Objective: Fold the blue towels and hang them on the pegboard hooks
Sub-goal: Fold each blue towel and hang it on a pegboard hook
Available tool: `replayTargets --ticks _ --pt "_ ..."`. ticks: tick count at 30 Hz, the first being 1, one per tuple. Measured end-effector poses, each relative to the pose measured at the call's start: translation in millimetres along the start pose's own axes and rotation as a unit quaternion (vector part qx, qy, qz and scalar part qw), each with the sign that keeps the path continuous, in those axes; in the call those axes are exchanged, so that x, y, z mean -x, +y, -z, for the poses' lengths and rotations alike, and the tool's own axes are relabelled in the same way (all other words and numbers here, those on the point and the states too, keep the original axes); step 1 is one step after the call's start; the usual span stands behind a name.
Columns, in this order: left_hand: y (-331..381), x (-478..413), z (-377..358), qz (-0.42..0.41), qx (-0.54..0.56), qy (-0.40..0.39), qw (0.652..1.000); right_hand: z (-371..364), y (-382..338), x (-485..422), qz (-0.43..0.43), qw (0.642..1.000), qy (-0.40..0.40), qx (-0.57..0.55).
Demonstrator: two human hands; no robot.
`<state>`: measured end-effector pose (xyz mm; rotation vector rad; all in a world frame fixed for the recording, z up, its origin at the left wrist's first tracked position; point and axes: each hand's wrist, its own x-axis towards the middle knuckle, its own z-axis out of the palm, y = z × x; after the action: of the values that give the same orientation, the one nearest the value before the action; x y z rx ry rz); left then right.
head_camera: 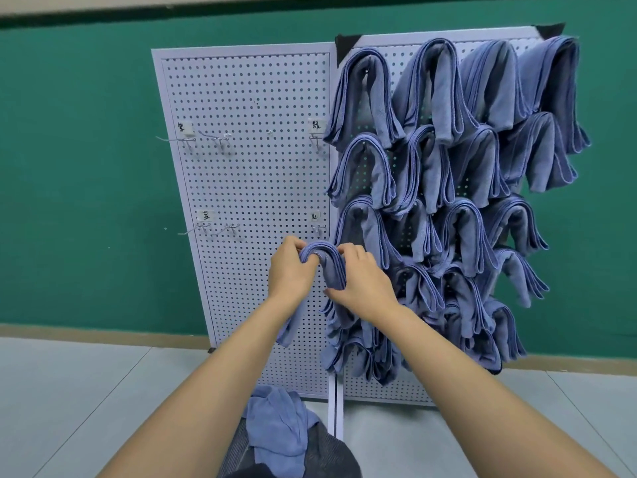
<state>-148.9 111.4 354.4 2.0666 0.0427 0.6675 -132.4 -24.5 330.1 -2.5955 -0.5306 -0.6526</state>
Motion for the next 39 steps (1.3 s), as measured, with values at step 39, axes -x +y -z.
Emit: replayTargets --ticks 39 --pt "-113 -131 -82 -0.061 -0.143 0.054 0.986 -111 33 -120 -0.181 0.982 0.009 -0.05"
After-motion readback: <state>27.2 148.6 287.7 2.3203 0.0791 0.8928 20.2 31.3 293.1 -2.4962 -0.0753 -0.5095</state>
